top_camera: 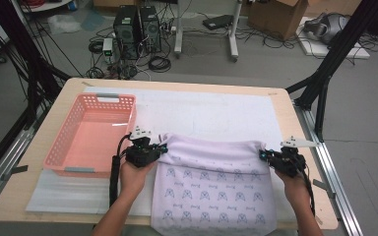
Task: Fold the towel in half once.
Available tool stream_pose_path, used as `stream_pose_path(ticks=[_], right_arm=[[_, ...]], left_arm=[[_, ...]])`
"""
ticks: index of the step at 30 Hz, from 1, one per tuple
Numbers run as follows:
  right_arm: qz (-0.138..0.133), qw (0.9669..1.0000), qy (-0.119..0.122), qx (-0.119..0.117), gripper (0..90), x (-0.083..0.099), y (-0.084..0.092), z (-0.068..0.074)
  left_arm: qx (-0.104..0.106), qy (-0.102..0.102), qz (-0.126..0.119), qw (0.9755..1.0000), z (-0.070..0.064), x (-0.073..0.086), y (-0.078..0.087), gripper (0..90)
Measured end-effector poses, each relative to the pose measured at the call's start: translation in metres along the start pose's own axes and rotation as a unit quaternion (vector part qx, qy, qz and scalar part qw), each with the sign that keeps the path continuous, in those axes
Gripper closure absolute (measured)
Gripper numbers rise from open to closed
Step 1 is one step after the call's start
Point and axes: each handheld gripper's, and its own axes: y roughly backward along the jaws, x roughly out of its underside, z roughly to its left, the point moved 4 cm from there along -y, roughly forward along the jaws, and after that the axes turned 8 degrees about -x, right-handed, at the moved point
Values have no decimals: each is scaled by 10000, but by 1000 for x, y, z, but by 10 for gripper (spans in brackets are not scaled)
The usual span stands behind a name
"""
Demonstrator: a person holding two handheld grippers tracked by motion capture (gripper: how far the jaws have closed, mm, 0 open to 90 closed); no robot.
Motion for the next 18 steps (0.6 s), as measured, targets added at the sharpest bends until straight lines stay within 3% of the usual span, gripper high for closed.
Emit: stream_pose_path(ticks=[3, 7, 9, 14, 16, 18], right_arm=[[95, 9998, 132, 74, 845, -15, -10, -9], [37, 9998, 133, 143, 844, -29, -20, -19], [16, 9998, 109, 182, 843, -35, -27, -24], [258, 9990, 112, 343, 839, -33, -46, -32], [376, 9984, 13, 432, 777, -30, -52, -35], [352, 9976, -163, 582, 579, -29, -52, -38]], left_arm=[[-84, -11, -77, 9999, 5, -11, -8, 833], [-223, 110, -148, 9996, 15, -22, -21, 832], [-221, 304, -142, 9992, 21, -22, -28, 831], [-303, 144, 107, 9994, 21, -10, -43, 826], [-317, 72, 124, 9994, 20, -6, -44, 790], [-330, 24, 57, 9994, 20, -3, -42, 620]])
